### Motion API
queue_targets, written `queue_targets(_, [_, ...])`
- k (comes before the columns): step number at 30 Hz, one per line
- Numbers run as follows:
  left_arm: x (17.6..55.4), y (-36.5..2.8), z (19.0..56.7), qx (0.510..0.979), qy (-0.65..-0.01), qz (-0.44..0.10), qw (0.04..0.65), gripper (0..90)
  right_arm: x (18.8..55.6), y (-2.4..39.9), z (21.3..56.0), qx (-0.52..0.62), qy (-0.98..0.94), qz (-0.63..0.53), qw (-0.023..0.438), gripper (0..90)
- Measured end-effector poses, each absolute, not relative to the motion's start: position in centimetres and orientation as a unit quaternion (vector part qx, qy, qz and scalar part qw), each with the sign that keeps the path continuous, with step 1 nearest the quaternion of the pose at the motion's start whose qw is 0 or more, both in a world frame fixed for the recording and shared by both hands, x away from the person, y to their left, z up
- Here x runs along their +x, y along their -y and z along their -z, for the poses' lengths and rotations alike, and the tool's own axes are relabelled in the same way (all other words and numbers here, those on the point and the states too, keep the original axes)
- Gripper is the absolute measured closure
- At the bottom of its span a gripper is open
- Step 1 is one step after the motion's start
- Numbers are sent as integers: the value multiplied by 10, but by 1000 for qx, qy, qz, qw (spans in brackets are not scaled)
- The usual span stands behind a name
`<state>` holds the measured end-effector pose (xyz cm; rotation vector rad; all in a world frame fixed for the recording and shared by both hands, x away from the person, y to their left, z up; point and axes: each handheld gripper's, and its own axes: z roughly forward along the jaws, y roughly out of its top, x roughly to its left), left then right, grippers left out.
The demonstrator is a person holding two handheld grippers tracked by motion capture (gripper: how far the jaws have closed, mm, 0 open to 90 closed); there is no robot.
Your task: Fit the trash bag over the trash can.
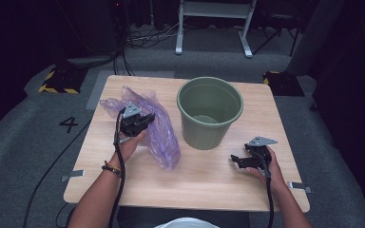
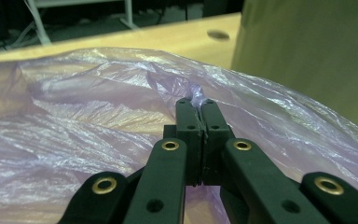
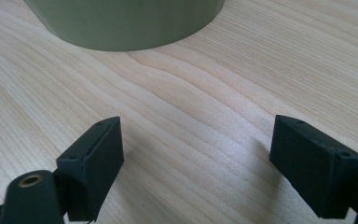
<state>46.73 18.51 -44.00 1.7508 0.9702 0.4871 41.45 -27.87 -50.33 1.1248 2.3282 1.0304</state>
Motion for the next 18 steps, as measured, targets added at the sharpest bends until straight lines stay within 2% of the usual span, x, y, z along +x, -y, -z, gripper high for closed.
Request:
queue_targets(12, [469, -187, 402, 694, -401, -244, 545, 888, 413, 279, 503, 401, -822, -363, 180, 171])
queue_targets(18, [471, -183, 389, 694, -390, -255, 549, 888, 413, 278, 503, 402, -821, -362, 180, 171])
